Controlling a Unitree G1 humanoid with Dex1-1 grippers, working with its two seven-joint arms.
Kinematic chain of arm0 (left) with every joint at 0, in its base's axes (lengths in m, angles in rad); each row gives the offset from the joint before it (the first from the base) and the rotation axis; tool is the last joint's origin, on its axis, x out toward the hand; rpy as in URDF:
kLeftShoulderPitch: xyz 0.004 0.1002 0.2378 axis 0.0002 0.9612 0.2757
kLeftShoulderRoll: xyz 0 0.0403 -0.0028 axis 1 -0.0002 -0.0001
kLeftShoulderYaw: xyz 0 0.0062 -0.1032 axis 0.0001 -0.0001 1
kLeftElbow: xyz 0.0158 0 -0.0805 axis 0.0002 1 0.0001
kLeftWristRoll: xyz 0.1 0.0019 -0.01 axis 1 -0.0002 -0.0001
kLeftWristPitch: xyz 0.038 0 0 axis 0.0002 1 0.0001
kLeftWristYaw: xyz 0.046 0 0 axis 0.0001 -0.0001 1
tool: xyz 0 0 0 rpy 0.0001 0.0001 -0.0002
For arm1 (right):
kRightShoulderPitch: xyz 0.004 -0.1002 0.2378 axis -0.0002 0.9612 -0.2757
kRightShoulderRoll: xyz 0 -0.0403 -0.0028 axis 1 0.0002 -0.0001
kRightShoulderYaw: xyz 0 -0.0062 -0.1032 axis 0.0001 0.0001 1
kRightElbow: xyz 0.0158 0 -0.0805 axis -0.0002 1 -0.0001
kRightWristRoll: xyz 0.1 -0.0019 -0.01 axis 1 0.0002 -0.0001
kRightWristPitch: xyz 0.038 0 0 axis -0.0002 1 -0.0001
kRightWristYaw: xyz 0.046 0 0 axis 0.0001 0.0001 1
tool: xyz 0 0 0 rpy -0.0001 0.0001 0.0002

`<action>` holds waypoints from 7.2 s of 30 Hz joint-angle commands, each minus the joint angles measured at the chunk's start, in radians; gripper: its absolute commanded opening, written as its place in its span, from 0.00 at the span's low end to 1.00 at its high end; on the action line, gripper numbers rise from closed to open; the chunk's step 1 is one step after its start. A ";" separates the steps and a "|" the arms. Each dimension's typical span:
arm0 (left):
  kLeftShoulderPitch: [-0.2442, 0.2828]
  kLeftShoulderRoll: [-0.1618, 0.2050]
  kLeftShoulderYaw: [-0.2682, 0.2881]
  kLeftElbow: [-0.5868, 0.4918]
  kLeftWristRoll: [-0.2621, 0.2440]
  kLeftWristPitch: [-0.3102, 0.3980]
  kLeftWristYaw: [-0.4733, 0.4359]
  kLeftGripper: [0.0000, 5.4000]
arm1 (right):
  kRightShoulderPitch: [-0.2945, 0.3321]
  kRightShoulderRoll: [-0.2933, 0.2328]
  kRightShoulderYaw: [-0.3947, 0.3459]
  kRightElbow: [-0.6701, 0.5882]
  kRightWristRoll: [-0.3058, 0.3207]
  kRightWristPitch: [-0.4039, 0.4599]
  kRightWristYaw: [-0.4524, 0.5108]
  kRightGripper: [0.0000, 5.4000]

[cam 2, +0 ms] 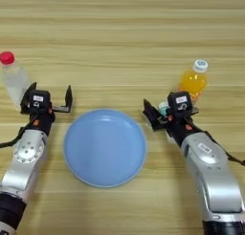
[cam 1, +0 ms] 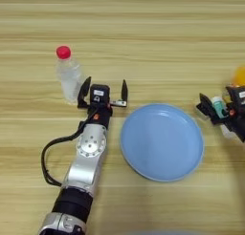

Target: Move the objects on the table

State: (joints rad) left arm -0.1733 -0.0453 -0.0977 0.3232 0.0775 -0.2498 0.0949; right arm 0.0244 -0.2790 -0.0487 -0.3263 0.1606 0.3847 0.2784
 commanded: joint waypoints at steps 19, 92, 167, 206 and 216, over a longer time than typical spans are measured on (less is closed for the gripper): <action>0.002 -0.012 -0.002 -0.007 0.008 -0.007 0.001 1.00 | 0.025 0.012 0.282 -0.029 -0.025 0.029 0.159 0.99; 0.002 -0.017 -0.006 -0.006 0.005 -0.008 0.015 1.00 | -0.475 -0.005 -0.174 0.394 -0.038 -0.390 -0.087 0.99; -0.009 -0.018 -0.005 0.015 0.009 -0.017 0.017 1.00 | -0.518 -0.032 -0.210 0.943 0.031 -0.459 -0.031 0.65; -0.011 -0.012 0.026 0.012 0.008 -0.023 0.037 1.00 | -0.228 0.189 0.200 0.430 -0.028 -0.296 0.068 0.64; -0.011 -0.012 0.027 0.011 0.007 -0.025 0.037 1.00 | -0.235 0.197 0.210 0.512 -0.049 -0.345 0.071 0.64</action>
State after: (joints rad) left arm -0.1728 -0.0461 -0.0726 0.3329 0.0772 -0.2705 0.1277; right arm -0.2204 -0.0822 0.1514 0.1568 0.1299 0.0205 0.3452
